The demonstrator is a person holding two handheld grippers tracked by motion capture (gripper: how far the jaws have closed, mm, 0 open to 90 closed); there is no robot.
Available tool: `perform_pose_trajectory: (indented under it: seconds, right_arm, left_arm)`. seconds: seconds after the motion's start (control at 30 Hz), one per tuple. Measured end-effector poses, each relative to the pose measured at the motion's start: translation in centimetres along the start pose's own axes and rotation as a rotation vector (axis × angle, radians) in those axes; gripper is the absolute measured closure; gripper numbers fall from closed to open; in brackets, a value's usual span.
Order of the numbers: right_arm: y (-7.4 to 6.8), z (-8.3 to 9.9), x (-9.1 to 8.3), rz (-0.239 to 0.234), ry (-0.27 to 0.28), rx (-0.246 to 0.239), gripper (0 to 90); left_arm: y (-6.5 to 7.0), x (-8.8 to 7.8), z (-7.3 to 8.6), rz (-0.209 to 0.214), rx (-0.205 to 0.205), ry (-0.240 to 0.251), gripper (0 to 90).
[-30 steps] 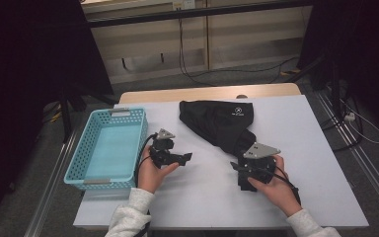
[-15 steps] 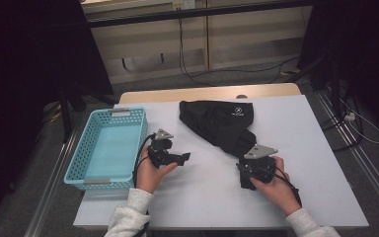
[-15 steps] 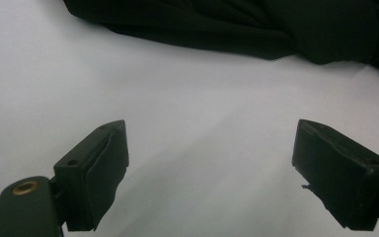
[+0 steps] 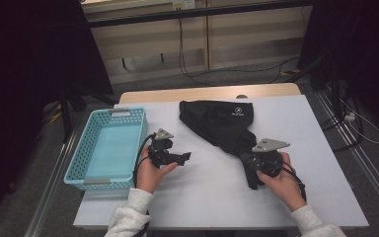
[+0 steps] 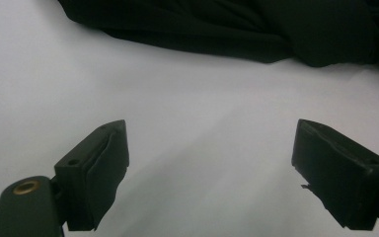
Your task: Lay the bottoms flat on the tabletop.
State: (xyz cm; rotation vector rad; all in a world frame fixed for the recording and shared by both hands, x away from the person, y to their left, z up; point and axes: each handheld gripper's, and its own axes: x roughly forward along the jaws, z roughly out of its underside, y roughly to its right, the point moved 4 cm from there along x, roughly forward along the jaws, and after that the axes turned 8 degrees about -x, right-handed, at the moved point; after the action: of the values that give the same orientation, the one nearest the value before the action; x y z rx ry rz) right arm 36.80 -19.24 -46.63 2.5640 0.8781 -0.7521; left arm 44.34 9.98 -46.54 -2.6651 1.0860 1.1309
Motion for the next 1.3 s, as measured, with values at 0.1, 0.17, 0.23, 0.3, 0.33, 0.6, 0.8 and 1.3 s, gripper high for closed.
perform_pose_trajectory:
  seconds: [0.1, 0.17, 0.23, 0.3, 0.33, 0.6, 0.8, 1.3]
  right_arm:
    - [1.1, -0.2, -0.9, 0.061, 0.008, -0.017, 89.6]
    - [2.0, 0.3, -1.1, 0.071, 0.016, 0.018, 89.6]
    - [2.9, 0.9, -1.1, 0.103, 0.001, 0.021, 89.5]
    - [3.6, 1.5, -1.1, 0.135, -0.014, 0.03, 89.4]
    - [3.8, 1.7, -1.1, 0.14, -0.02, 0.036, 89.2]
    - [2.7, 0.9, -1.0, 0.128, 0.008, -0.023, 69.6]
    - [0.3, -0.3, 0.6, 0.05, 0.006, -0.088, 60.7]
    - [-0.3, 0.1, 3.8, 0.028, -0.082, -0.118, 84.7]
  left_arm:
    - [0.0, 0.0, 0.1, 0.004, 0.002, -0.007, 14.4]
    - [0.0, 0.1, 0.1, 0.0, 0.001, 0.003, 14.5]
    - [0.1, 0.1, 0.0, 0.001, 0.003, 0.0, 14.5]
    - [0.1, 0.0, 0.0, 0.003, 0.002, -0.002, 14.5]
    - [0.2, 0.0, 0.0, 0.005, 0.003, -0.001, 14.5]
    - [0.2, 0.1, 0.1, 0.008, 0.018, -0.016, 14.6]
    - [0.2, 0.1, 0.1, 0.006, 0.004, -0.003, 14.6]
    - [-0.2, -0.1, 0.3, 0.002, -0.012, -0.004, 14.6]
